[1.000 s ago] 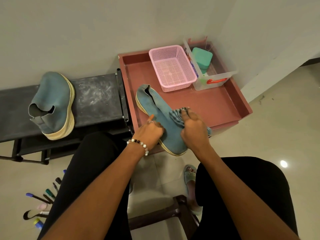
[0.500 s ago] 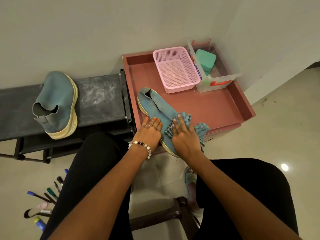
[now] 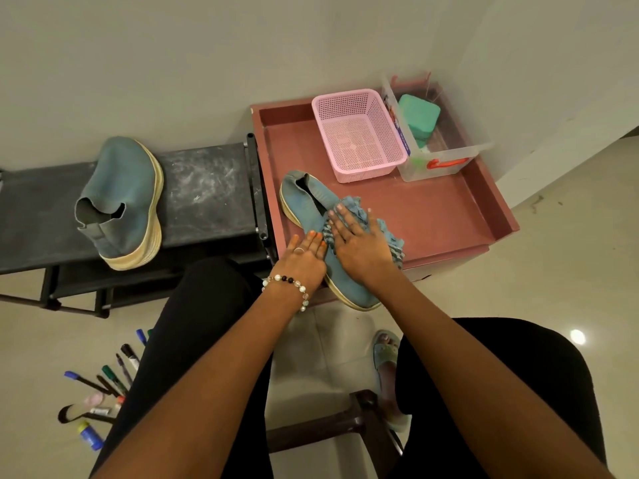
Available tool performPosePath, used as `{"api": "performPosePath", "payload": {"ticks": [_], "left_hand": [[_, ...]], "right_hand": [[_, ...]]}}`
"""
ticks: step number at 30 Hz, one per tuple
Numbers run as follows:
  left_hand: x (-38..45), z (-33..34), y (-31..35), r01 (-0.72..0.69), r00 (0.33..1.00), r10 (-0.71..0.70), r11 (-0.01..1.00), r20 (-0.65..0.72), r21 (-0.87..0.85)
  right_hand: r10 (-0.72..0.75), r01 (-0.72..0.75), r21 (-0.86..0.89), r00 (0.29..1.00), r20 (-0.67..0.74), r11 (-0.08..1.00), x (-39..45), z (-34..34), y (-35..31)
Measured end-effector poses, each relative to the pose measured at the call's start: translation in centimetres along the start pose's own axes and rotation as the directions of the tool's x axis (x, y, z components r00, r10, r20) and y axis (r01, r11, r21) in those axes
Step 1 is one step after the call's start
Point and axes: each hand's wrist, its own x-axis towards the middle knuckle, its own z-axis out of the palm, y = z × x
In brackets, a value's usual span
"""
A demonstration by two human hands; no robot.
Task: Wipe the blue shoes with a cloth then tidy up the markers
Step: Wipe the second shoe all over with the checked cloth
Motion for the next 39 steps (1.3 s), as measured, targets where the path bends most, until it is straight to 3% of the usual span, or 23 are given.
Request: {"api": "performPosePath", "payload": {"ticks": [3,7,11,17,23,31,39], "left_hand": [[-0.1,0.2,0.5,0.030,0.999,-0.031,0.999,-0.014,-0.046],[-0.1,0.4,0.7,0.033,0.999,-0.035,0.995,-0.016,-0.089],[-0.3,0.5,0.6,0.024,0.999,-0.027,0.996,-0.037,-0.083],[-0.3,0.5,0.6,0.030,0.999,-0.032,0.998,-0.028,-0.059],[-0.3,0.9,1.2,0.087,0.995,-0.090,0.993,-0.037,-0.082],[0.3,1.5,1.9,0.132,0.990,-0.137,0.983,-0.033,-0.131],[0.3,1.9,1.5,0.103,0.993,-0.109,0.986,-0.042,-0.128]], "right_hand": [[-0.077,0.074,0.067,0.996,0.052,0.995,-2.9,0.5,0.6],[-0.163,0.164,-0.006,0.983,0.088,0.986,-5.4,2.1,1.2],[-0.135,0.133,-0.070,0.991,-0.017,0.989,-2.8,1.6,1.3],[-0.100,0.089,-0.189,0.994,-0.046,0.978,2.3,-0.5,1.8],[-0.152,0.147,-0.127,0.988,-0.027,0.981,1.9,-0.8,1.9],[-0.219,0.209,0.064,0.944,0.248,0.976,-5.9,1.1,1.5],[-0.159,0.162,-0.048,0.985,0.064,0.986,-1.4,0.1,1.4]]}}
